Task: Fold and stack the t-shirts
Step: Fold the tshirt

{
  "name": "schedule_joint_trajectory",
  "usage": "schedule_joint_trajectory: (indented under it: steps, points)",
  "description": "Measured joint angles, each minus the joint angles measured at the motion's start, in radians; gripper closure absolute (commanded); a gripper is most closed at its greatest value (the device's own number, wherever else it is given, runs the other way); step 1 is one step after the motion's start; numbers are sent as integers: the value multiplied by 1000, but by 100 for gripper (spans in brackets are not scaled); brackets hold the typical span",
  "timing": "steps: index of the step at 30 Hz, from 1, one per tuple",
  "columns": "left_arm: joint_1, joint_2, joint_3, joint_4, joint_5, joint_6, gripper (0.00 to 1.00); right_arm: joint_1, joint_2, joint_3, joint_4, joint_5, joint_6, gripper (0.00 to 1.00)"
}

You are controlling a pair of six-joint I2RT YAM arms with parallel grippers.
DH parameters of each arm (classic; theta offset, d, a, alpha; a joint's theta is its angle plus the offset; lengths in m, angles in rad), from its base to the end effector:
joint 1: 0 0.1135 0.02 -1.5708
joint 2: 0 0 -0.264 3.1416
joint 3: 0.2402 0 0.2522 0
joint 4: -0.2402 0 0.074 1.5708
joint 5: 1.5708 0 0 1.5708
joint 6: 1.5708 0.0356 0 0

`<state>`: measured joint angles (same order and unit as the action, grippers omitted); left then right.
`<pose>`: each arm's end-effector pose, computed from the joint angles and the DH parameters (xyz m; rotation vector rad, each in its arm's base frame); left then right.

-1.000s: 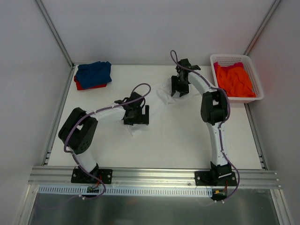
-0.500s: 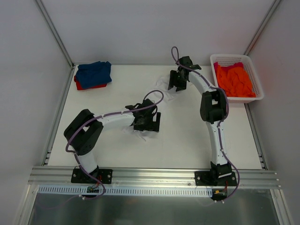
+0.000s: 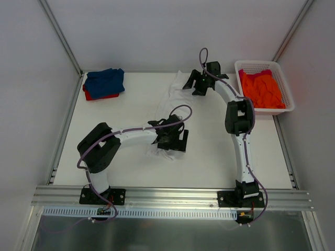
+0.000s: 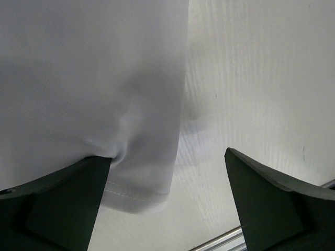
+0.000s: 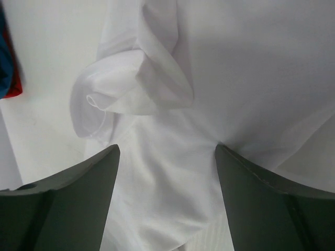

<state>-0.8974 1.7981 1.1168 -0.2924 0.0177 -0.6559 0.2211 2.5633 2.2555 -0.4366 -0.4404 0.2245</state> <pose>0.2297 -0.2890 0.1724 0.3284 2.6458 -0.5919 0.5536 0.1400 0.1688 -0.2245 2.3289 0.7339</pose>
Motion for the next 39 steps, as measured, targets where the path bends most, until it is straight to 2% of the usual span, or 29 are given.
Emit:
schedule_joint_trajectory:
  steps: [7,21,39]
  points:
    - [-44,30,34,3,27,-20,7,-4,42,29,82,-99,87,15]
    - [-175,94,107,24,116,-68,7,-4,62,30,128,-191,135,14]
    - [-197,125,146,26,164,-88,5,-4,65,27,127,-226,135,13]
